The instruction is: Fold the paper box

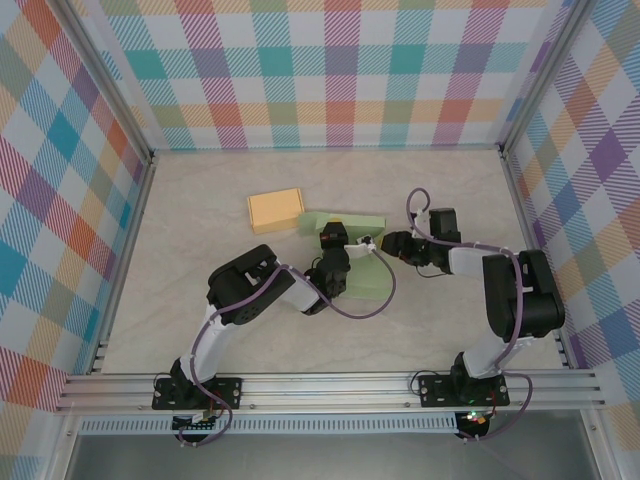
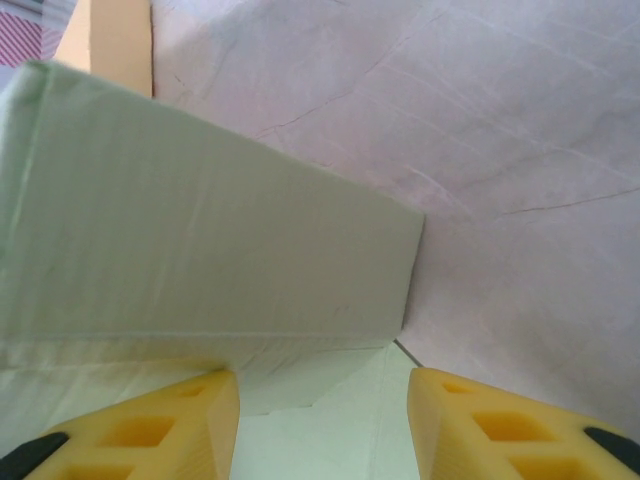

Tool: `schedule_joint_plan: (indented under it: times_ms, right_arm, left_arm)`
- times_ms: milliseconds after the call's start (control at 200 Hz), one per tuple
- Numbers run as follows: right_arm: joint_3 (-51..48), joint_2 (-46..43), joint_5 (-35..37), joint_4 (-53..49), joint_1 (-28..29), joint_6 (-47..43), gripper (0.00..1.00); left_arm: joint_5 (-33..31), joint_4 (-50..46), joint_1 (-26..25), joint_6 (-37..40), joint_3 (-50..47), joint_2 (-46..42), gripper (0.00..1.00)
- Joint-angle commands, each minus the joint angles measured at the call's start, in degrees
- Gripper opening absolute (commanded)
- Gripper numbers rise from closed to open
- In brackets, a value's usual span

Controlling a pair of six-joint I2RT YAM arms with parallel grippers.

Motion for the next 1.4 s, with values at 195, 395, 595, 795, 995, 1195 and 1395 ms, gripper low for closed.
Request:
schedule_joint_plan:
  times_ms: [195,395,595,795,995,1195,1395]
  right_arm:
    - [-1.9,-0.1,3.3,8.3,1.2,-2.8,0.49]
    - [-0.4,2.1,6.3,11.0,1.6,-3.4,0.49]
    - [0.5,2.1,12.2,12.2,3.5,-5.7,0.46]
    - [0.3,2.1,18.3,14.7,5.4,-7.8,0.42]
    - [1.2,3.7,22.5,16.7,6.3,-8.9,0.47]
    - [2.1,6.0,23.2,19.6,7.1,-10.4,0.46]
    - [2.8,6.9,26.6,19.8,8.5,-12.8,0.36]
  left_arm:
    - [3.1,-1.3,0.0,0.4,-2.0,0.0,0.0]
    - [4.0,-1.9,-0.3,0.3,-2.6,-1.2,0.0]
    - [4.5,-2.2,-0.6,0.3,-2.6,-1.1,0.0]
    - [5.4,-2.4,-0.9,0.0,-2.7,-1.2,0.0]
    - [6.3,-3.1,-0.9,-0.9,-2.8,-1.7,0.0]
    - [7.0,-3.2,-0.9,-1.0,-2.8,-1.8,0.0]
    - [7.2,-3.3,-0.9,-1.6,-2.4,-1.8,0.0]
